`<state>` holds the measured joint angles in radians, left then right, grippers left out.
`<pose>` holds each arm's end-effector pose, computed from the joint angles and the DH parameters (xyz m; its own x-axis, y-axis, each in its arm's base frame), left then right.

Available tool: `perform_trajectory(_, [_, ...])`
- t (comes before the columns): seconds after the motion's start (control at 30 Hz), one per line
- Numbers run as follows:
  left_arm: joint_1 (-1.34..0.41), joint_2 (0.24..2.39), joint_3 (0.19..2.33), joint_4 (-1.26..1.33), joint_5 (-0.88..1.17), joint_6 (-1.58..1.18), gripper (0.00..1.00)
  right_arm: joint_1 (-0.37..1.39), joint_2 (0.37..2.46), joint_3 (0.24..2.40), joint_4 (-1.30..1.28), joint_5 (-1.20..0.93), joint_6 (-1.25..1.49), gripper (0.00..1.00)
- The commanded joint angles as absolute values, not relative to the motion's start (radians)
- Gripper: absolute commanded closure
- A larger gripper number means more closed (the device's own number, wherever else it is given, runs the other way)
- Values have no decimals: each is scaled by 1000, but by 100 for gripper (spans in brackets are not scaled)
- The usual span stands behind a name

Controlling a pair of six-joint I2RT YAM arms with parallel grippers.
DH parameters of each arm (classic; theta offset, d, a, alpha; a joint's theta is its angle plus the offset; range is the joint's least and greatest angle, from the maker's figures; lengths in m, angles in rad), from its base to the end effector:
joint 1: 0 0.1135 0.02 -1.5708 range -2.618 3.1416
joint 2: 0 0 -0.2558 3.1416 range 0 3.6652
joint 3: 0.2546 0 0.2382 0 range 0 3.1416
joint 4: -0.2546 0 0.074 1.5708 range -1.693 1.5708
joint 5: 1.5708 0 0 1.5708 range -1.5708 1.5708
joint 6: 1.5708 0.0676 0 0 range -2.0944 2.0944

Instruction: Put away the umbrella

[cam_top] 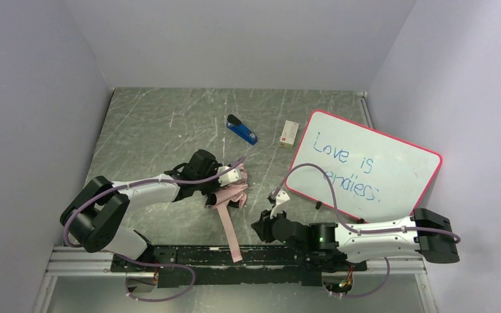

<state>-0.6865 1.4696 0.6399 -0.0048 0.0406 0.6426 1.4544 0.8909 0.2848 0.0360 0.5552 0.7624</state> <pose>0.2219 -0.1854 0.1336 -0.0666 0.8288 -0.5556 0.8673 0.3234 0.3784 0.0579 0.1880 0.1595 -0.5927 -0.0151 -0.8053 -0.5298 0.7604 0.3757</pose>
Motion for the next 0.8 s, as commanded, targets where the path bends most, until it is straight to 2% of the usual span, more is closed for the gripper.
perform_trajectory(0.0, [-688, 1480, 597, -63, -28, 639, 95, 1458, 882, 276, 54, 636, 772, 69])
perform_trajectory(0.23, [-689, 1492, 607, -55, -3, 637, 95, 1446, 950, 349, 8, 728, 749, 55])
perform_trajectory(0.4, [-696, 1455, 582, -27, 2, 679, 95, 1326, 969, 438, -109, 580, 736, 51])
perform_trajectory(0.57, [-717, 1408, 544, -8, -39, 719, 95, 1143, 900, 462, -125, 437, 725, 51])
perform_trajectory(0.77, [-742, 1341, 467, 51, -73, 761, 95, 997, 950, 553, -118, 289, 585, 46])
